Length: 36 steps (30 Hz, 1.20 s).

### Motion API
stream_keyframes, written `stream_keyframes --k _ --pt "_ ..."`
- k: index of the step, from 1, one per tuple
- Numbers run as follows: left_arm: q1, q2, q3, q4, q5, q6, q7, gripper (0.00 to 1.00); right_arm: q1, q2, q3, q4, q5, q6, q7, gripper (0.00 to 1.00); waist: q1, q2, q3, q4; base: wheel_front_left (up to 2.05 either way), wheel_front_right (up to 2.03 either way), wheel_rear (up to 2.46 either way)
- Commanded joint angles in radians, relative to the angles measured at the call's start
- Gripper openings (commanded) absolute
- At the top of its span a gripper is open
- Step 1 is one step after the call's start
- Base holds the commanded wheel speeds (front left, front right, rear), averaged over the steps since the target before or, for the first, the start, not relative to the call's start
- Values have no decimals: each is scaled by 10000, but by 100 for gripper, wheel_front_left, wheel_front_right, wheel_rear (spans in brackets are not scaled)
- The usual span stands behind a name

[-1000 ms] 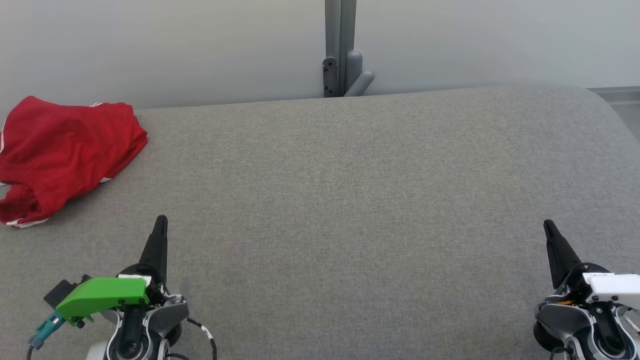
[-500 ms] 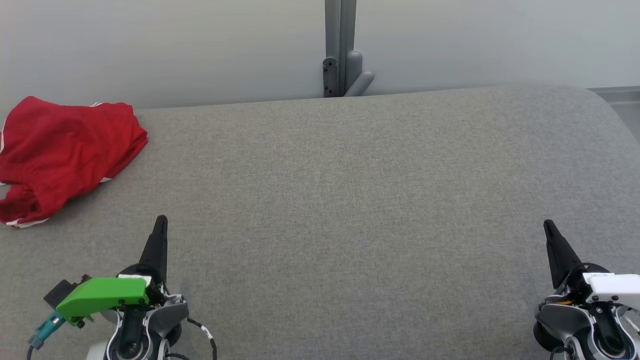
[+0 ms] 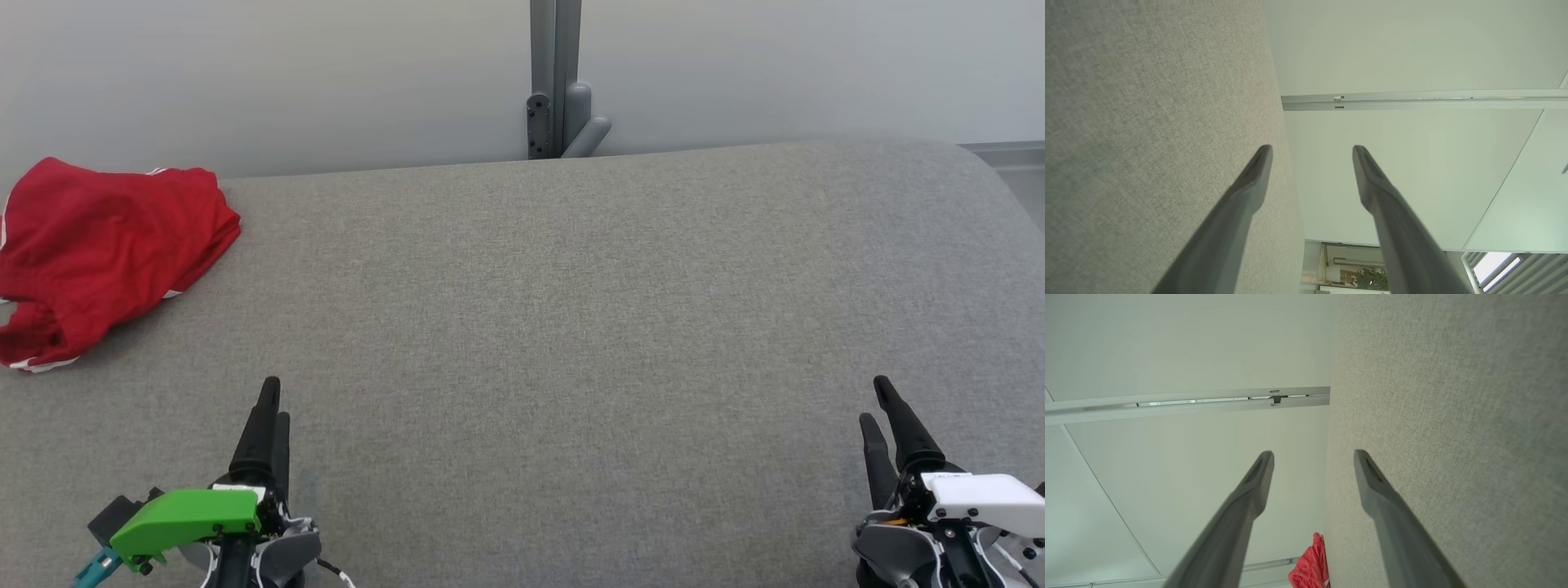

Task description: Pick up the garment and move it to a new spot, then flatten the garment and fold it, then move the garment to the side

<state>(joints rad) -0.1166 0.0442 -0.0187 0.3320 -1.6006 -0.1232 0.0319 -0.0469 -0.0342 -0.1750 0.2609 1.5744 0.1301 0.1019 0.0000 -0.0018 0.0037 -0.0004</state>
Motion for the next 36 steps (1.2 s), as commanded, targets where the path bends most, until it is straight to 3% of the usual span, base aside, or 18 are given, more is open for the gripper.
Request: stream_keyframes --k 1,13,36 --pt "-110 32 -24 -250 209 19 -91 100 -109 -80 66 -217 -163 3 -120 100 0 1 -1 0 0 0 0" --pt "140 40 -119 -1095 2193 408 -568 100 -24 -100 226 -628 -1539 4 -711 100 0 3 6 13 0 0 0" --pt "509 54 -676 -2007 6806 1047 -1297 100 187 -130 1068 -1977 -6915 5 -1615 100 0 6 29 45 0 0 0"
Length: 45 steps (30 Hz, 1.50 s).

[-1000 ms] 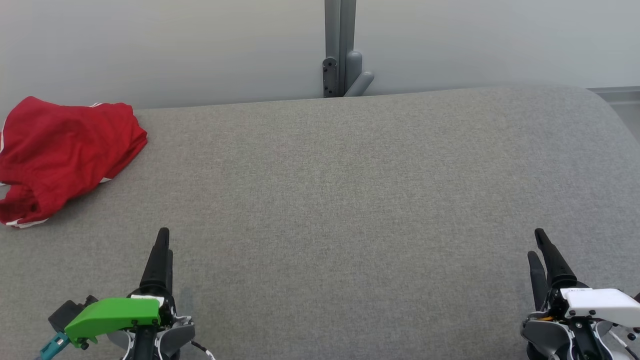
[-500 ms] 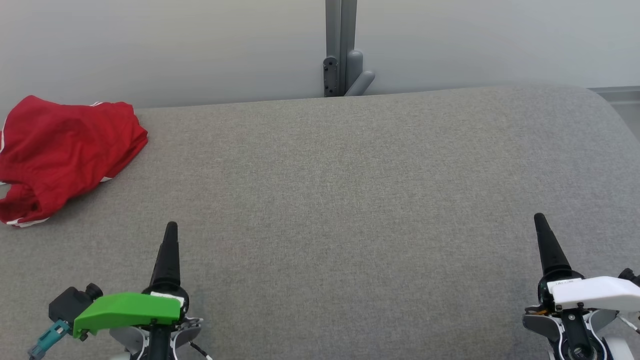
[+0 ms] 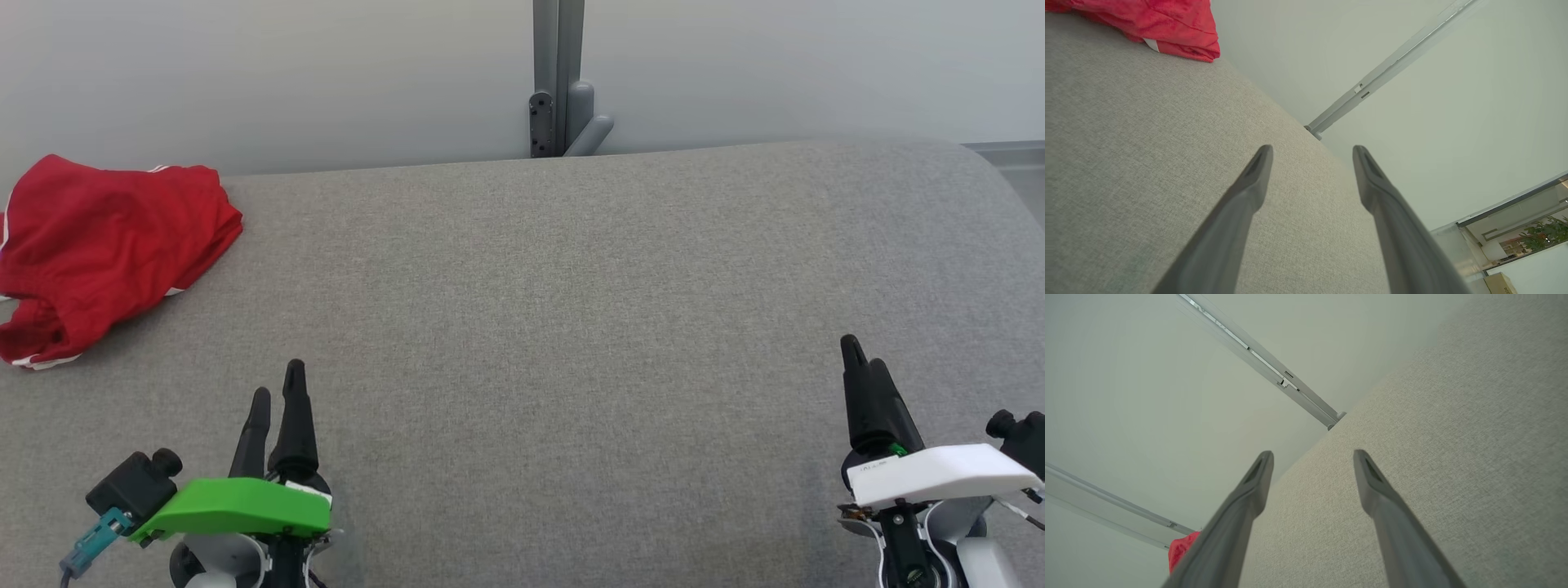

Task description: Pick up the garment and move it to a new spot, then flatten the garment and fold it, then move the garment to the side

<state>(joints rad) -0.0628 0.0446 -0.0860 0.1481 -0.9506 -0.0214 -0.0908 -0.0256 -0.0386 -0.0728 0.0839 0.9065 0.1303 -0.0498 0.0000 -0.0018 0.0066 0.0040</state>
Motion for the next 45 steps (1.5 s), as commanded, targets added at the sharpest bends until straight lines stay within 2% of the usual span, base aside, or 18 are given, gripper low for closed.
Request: stream_keyframes --k 1,9,22,45 --pt "-5 51 -1 -185 529 45 -101 100 -8 -87 87 -220 -418 3 -129 100 0 6 0 2 0 0 0" --pt "252 55 87 -254 2042 138 -326 100 87 -93 394 -261 -1761 4 -411 100 0 7 2 17 0 0 0" --pt "586 62 162 -301 3787 183 -659 100 220 -105 693 -309 -3441 4 -820 100 0 9 -52 36 0 0 0" --pt "939 72 133 -133 5923 304 -1146 100 355 -122 1111 -290 -5674 5 -1410 100 0 12 -122 65 0 0 0"
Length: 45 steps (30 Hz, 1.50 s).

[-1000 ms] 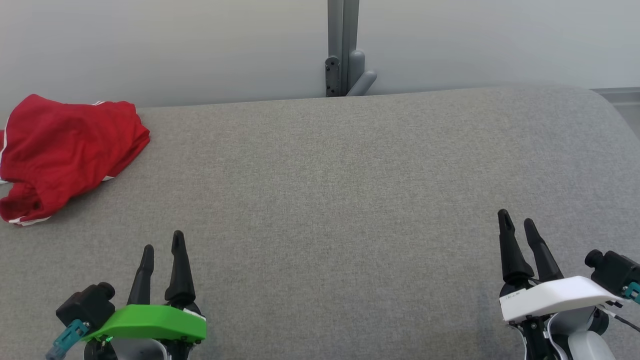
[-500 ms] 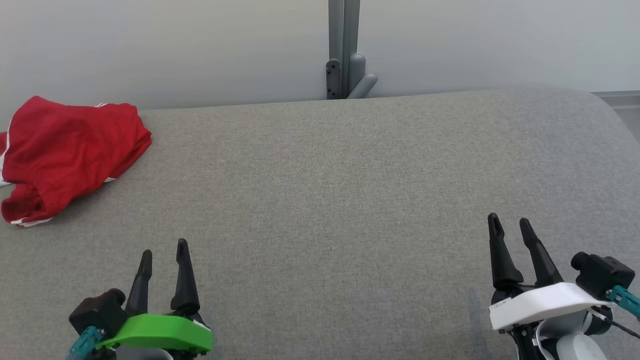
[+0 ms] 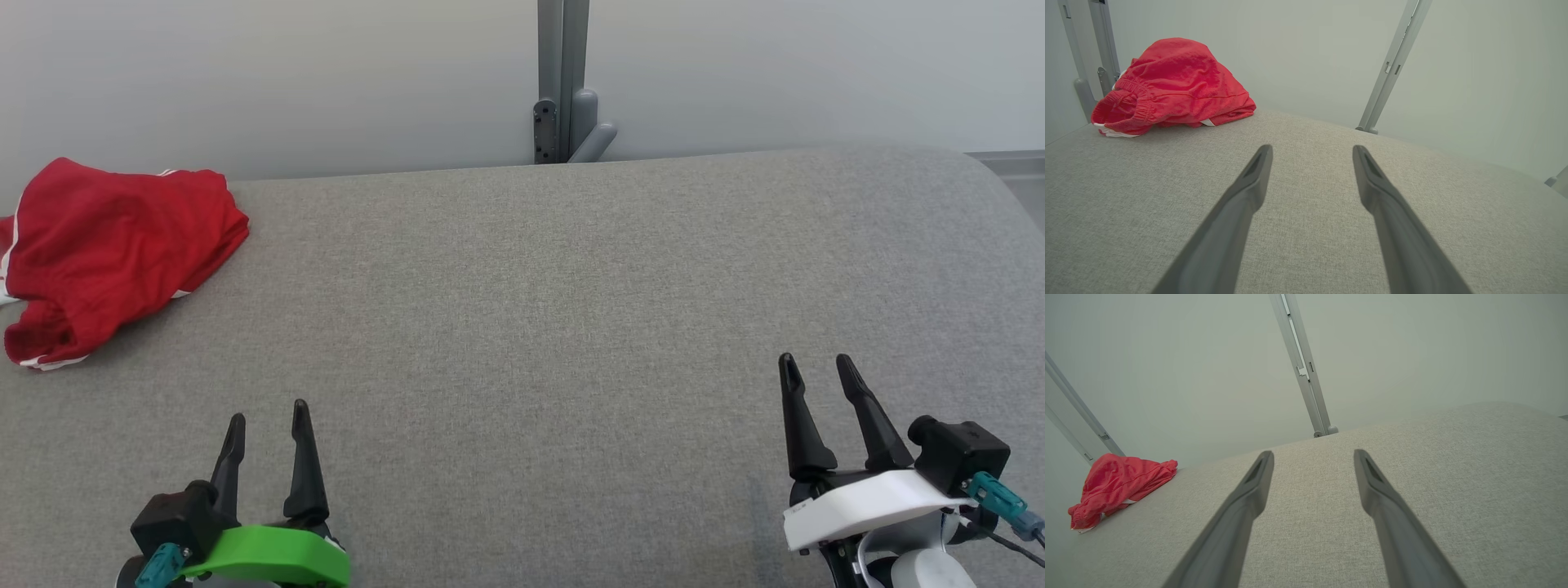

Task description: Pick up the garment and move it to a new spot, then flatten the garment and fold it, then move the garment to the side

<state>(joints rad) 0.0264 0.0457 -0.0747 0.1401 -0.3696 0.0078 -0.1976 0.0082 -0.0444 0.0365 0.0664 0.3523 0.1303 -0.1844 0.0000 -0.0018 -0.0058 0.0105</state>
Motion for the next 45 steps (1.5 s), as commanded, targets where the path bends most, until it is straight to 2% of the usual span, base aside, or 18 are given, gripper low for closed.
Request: stream_keyframes --k 1,25,36,45 --pt "69 62 33 -39 289 -2 -101 100 23 -66 46 -114 -309 5 -120 100 0 13 2 3 0 0 0" --pt "331 71 80 41 1973 -58 -539 100 178 -76 369 -115 -2130 5 -644 100 0 16 21 17 0 0 0" --pt "463 74 102 75 2407 -47 -711 100 244 -80 447 -163 -2773 6 -843 100 0 18 47 20 0 0 0" --pt "435 73 98 166 2284 -111 -669 100 224 -77 402 -101 -2690 4 -821 100 0 18 85 31 0 0 0"
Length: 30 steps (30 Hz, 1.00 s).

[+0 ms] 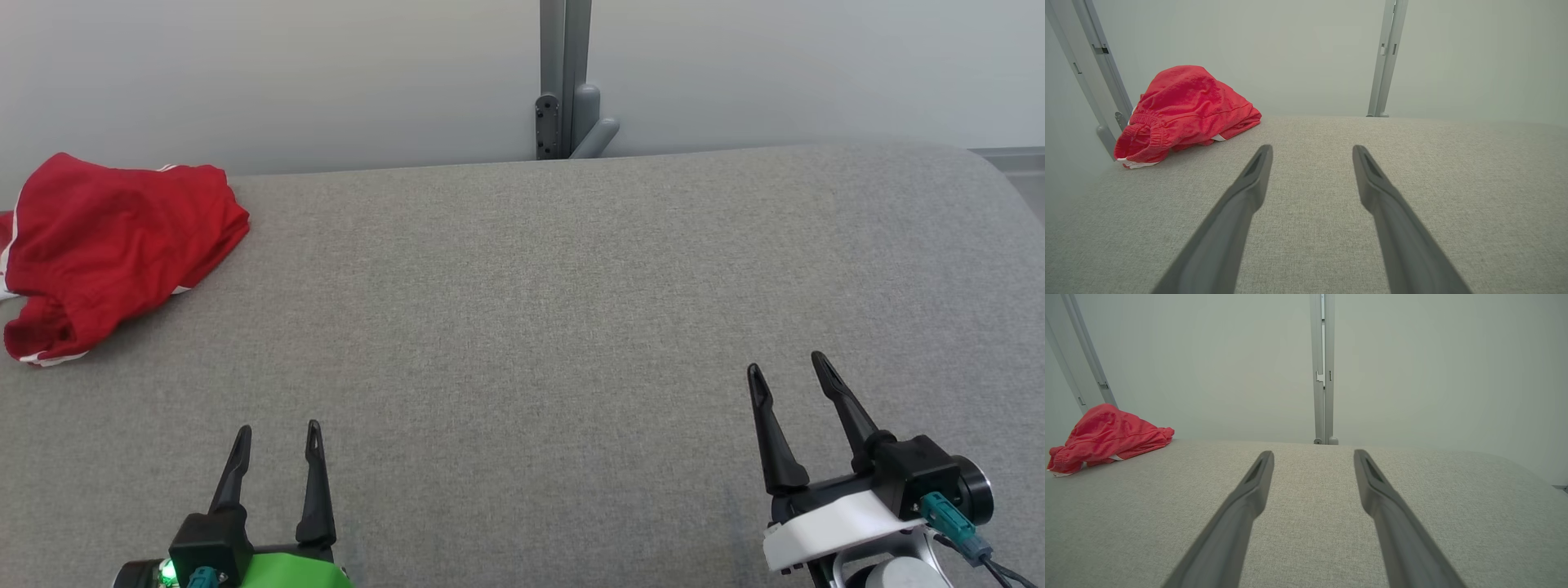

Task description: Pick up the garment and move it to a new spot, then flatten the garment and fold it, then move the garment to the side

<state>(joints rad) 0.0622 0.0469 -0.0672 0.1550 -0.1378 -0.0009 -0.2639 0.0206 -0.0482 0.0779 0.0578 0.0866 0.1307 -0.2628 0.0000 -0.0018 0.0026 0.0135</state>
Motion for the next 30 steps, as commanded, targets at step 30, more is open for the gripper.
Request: stream_keyframes --k 30 --pt "45 57 93 23 84 16 -4 100 326 -34 -106 -111 50 1 -37 100 0 18 -163 2914 0 0 0"
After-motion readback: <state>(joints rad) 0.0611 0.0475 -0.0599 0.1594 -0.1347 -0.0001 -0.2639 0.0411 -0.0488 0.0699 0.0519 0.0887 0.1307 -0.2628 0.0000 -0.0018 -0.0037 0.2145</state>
